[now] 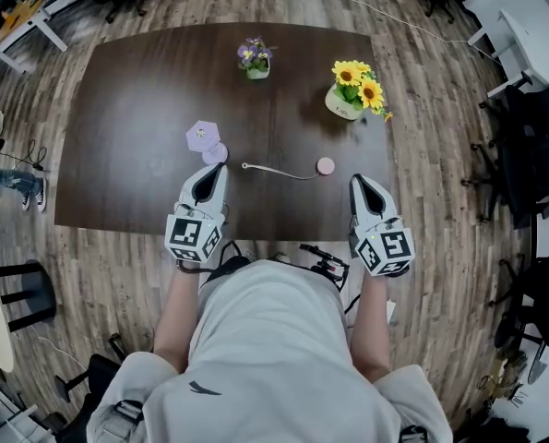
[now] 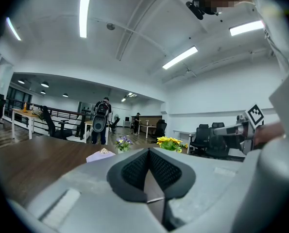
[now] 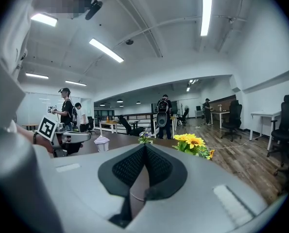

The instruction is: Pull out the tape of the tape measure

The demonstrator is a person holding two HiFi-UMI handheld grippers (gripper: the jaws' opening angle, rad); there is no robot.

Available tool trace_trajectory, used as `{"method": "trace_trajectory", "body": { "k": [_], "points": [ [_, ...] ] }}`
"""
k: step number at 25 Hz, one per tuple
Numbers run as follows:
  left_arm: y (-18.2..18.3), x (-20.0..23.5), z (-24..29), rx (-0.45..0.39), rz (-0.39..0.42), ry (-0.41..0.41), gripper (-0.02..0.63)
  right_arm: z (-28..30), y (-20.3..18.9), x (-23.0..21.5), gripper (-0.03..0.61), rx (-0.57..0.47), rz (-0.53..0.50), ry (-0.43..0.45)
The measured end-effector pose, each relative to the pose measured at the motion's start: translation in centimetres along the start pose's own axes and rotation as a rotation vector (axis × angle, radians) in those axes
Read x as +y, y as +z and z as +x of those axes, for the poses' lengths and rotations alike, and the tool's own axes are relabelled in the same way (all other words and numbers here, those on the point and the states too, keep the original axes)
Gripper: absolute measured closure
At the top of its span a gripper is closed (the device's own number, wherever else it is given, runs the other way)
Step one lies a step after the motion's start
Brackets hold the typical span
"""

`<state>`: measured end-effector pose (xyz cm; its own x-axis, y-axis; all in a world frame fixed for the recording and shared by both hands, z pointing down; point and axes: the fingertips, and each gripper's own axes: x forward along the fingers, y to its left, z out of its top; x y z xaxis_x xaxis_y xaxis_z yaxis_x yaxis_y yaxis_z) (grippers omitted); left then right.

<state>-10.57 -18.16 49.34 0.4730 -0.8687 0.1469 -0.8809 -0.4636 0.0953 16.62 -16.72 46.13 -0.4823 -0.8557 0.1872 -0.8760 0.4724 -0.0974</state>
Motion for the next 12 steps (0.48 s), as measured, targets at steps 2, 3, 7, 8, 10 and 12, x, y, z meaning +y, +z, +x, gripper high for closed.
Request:
{"method": "trace_trajectory", "body": {
  "k": [2,3,7,8,10,12],
  "points": [
    [-0.03,-0.02,0.01,0.002,0.0,-0.001,0.607,0.03,0.02,-0.1,0.58,0.0,0.001,-0.002],
    [-0.11,0.0,0.01,0.004,0.0,0.0,0.607,0.06,-0.05,-0.12,0.58,0.001,0.001,-0.002],
    [-0.38,0.16,-0.07,0.007,-0.007,0.005,0.607,0.13,-0.43,-0.17,0.58,0.008,0.002,-0.001],
    [-0.35,0.2,-0.1,0.006,-0.008,0.007,0.607,0.14,-0.43,-0.17,0.58,0.009,0.003,0.0],
    [-0.26,0.23,-0.12,0.004,-0.008,0.01,0.607,0.13,-0.4,-0.19,0.58,0.009,0.005,0.002],
    [-0.19,0.2,-0.1,0.003,-0.008,0.01,0.607,0.09,-0.36,-0.24,0.58,0.009,0.007,0.001]
  ]
}}
